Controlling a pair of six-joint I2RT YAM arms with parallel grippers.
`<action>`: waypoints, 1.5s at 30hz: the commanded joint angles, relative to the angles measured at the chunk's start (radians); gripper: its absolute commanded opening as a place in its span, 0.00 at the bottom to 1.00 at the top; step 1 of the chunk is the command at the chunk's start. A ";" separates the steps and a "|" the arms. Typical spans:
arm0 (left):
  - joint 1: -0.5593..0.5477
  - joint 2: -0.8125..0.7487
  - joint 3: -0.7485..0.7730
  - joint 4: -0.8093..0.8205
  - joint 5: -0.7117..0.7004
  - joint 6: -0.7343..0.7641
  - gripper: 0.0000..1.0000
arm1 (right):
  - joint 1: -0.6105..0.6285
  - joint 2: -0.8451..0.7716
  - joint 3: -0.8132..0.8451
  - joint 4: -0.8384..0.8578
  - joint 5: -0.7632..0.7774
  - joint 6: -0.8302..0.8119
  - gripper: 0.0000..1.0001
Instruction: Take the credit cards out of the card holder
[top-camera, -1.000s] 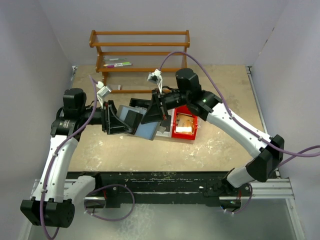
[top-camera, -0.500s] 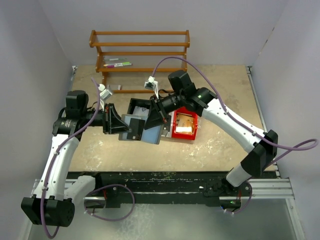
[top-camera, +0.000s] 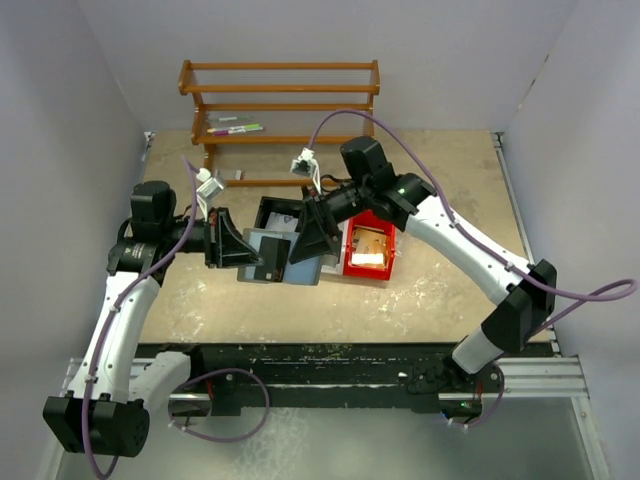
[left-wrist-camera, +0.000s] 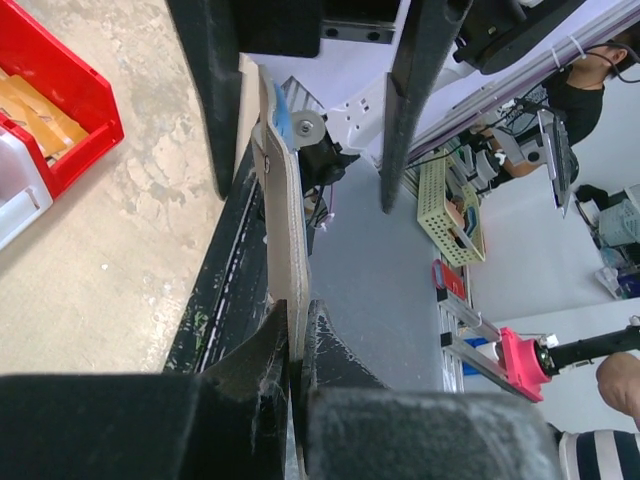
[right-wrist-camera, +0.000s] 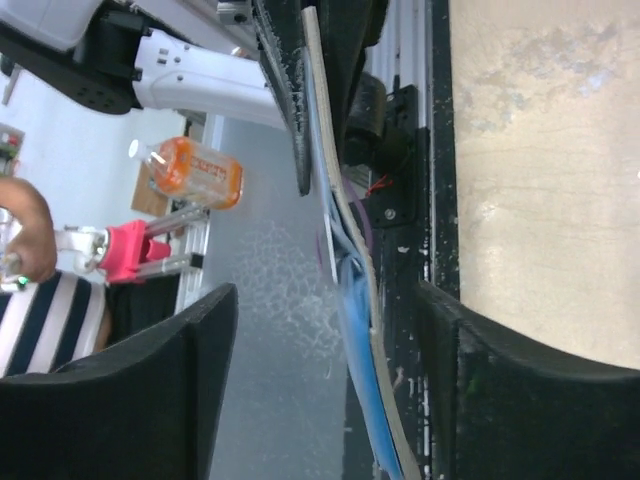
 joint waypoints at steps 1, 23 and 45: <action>-0.002 0.000 -0.003 0.109 0.050 -0.095 0.00 | -0.090 -0.057 0.010 0.046 0.005 0.014 0.89; 0.017 0.032 0.066 0.181 -0.217 -0.271 0.00 | -0.499 -0.451 -0.348 0.526 0.349 0.399 0.91; 0.021 0.089 0.004 0.591 -0.133 -0.638 0.00 | -0.033 -0.378 -0.479 0.888 0.520 0.666 0.88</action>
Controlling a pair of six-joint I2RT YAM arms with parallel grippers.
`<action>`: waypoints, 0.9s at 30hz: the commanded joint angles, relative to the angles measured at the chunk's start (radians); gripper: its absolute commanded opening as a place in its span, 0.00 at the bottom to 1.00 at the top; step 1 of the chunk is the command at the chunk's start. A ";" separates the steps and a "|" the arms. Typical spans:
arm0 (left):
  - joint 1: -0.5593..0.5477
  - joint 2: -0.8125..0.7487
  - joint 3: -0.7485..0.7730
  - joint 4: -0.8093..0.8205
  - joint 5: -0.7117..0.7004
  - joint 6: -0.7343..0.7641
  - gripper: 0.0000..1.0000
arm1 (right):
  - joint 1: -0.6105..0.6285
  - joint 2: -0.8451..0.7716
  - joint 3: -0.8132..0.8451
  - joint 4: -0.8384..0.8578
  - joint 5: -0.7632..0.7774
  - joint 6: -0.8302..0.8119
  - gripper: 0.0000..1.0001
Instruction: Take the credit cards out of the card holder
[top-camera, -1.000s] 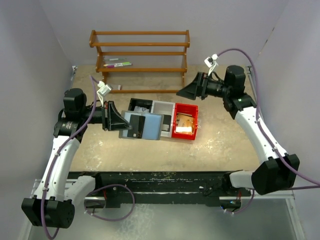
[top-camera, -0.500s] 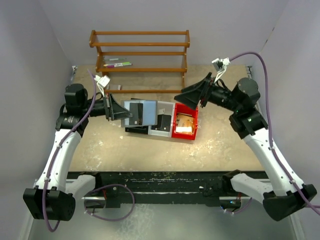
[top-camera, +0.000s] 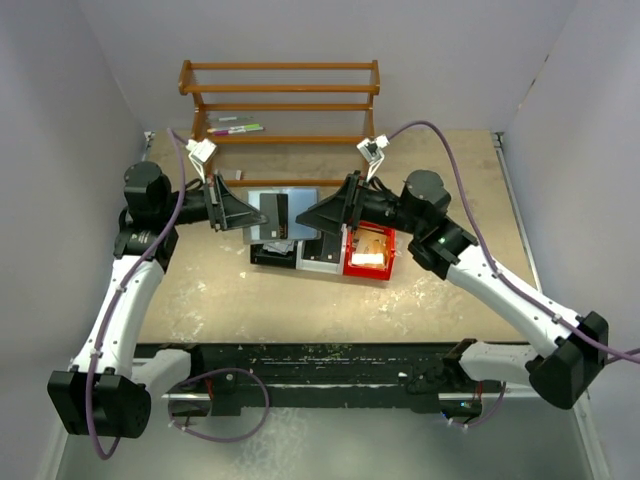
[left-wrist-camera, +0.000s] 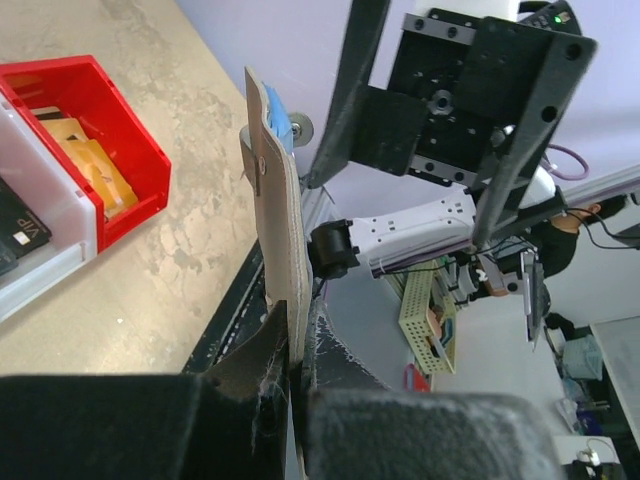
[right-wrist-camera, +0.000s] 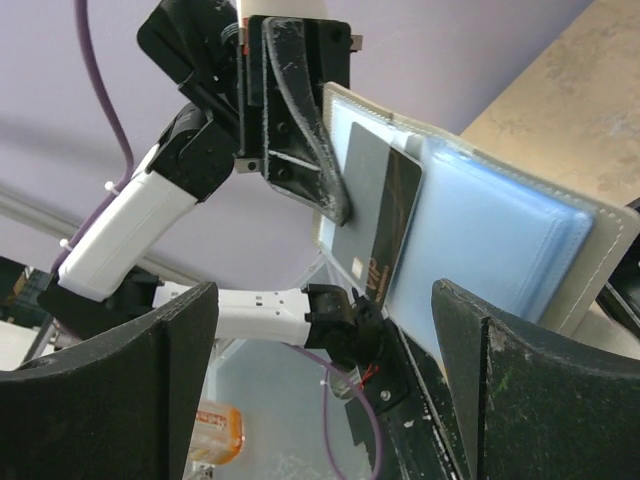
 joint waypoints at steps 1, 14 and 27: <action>0.006 -0.012 -0.013 0.118 0.065 -0.071 0.00 | 0.014 0.020 -0.004 0.166 -0.001 0.060 0.86; 0.006 -0.027 -0.036 0.182 0.103 -0.126 0.00 | 0.042 0.108 -0.061 0.309 -0.026 0.129 0.71; 0.006 -0.044 -0.050 0.202 0.116 -0.147 0.00 | 0.063 0.163 -0.135 0.607 -0.085 0.290 0.42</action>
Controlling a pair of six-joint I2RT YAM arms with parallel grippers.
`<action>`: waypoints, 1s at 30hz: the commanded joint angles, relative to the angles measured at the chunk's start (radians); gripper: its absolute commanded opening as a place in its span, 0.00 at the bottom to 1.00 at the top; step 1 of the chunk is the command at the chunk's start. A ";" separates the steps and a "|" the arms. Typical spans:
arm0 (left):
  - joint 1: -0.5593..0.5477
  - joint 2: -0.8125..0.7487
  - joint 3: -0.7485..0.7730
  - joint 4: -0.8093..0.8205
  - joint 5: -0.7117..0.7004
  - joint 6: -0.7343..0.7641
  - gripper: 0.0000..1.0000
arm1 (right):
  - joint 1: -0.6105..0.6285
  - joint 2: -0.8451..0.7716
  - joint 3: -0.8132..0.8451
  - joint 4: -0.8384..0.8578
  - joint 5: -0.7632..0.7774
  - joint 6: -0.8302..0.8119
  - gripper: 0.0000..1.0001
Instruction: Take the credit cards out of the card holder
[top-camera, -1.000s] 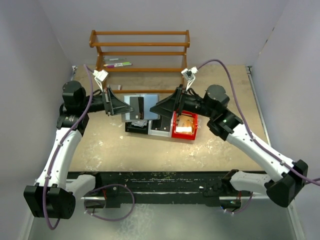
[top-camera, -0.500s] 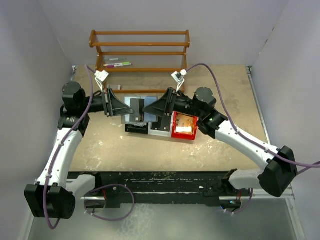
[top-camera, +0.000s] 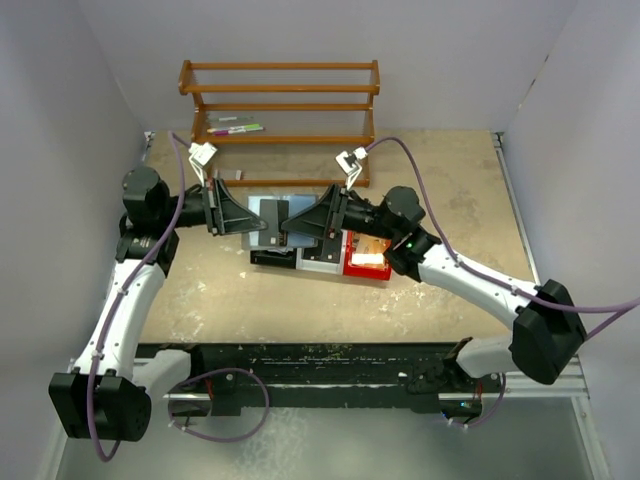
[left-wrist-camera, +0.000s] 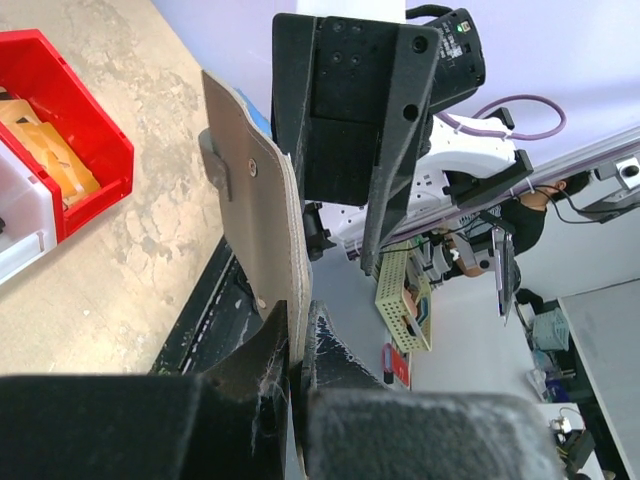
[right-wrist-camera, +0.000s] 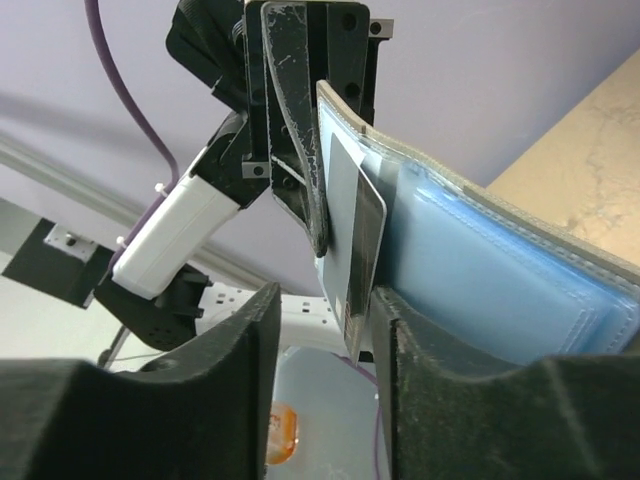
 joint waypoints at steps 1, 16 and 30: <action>0.002 -0.027 0.002 0.060 0.029 -0.017 0.00 | 0.008 0.006 -0.003 0.176 -0.040 0.069 0.39; 0.002 -0.028 0.032 -0.055 0.050 0.080 0.00 | 0.002 0.008 -0.024 0.180 -0.104 0.096 0.00; 0.004 -0.024 0.104 -0.355 0.016 0.372 0.00 | -0.224 -0.250 -0.157 -0.131 -0.155 -0.037 0.00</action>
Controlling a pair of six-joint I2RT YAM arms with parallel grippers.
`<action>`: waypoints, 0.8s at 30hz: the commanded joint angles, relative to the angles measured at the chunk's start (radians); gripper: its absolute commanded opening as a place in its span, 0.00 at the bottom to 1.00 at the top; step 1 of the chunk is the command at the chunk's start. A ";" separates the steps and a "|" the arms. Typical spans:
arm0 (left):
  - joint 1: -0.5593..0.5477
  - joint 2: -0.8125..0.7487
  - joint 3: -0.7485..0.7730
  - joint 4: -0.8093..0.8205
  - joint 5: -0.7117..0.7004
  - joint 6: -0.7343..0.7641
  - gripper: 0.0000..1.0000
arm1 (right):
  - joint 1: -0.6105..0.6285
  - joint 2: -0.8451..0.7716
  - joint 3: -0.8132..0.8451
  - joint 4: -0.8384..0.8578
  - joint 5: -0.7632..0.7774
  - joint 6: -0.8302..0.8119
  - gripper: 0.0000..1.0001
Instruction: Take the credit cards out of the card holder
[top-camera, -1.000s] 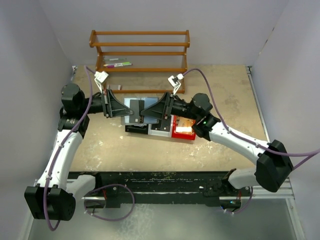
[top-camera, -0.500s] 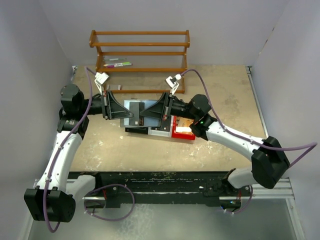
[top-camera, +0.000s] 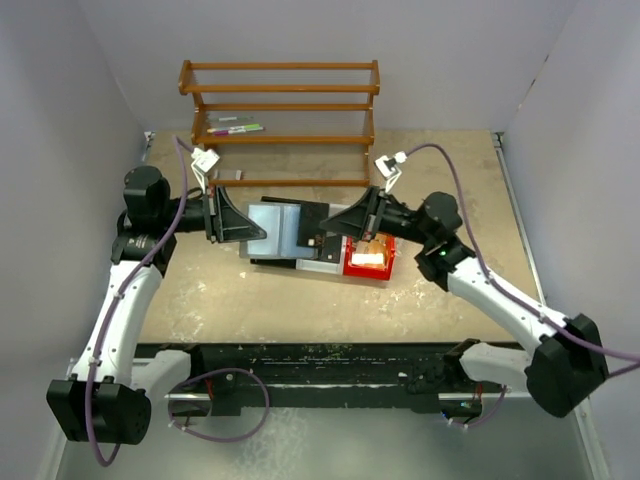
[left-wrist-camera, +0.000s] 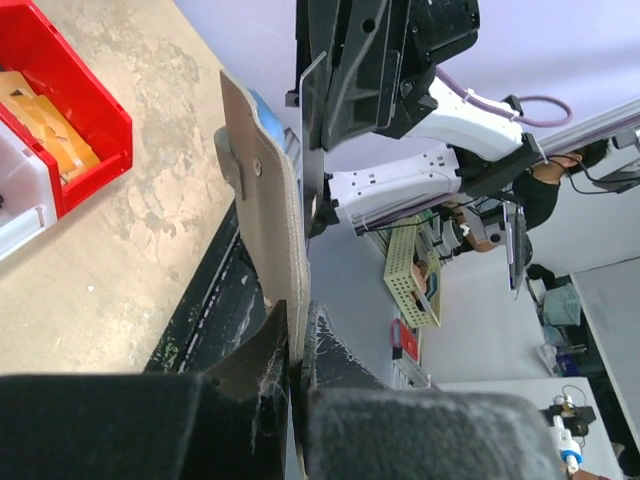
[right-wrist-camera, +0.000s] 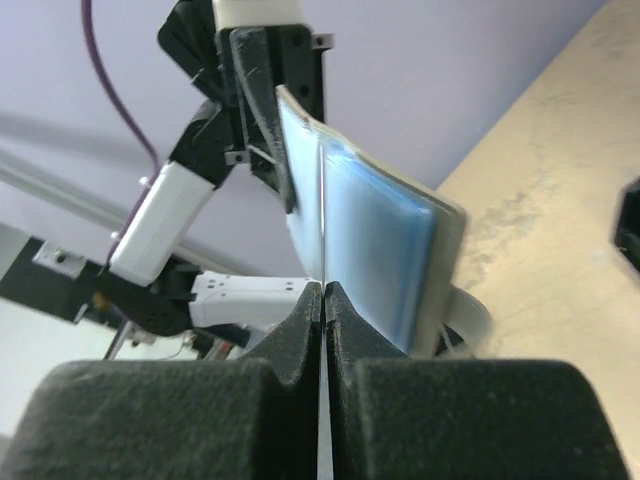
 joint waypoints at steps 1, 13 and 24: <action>0.003 0.002 0.101 -0.270 -0.056 0.299 0.00 | -0.091 -0.131 -0.011 -0.213 -0.020 -0.136 0.00; 0.002 0.159 0.404 -1.087 -0.469 1.340 0.02 | -0.131 -0.022 0.112 -0.768 0.326 -0.452 0.00; 0.000 0.239 0.343 -1.200 -0.574 1.544 0.00 | 0.011 0.361 0.308 -0.770 0.523 -0.432 0.00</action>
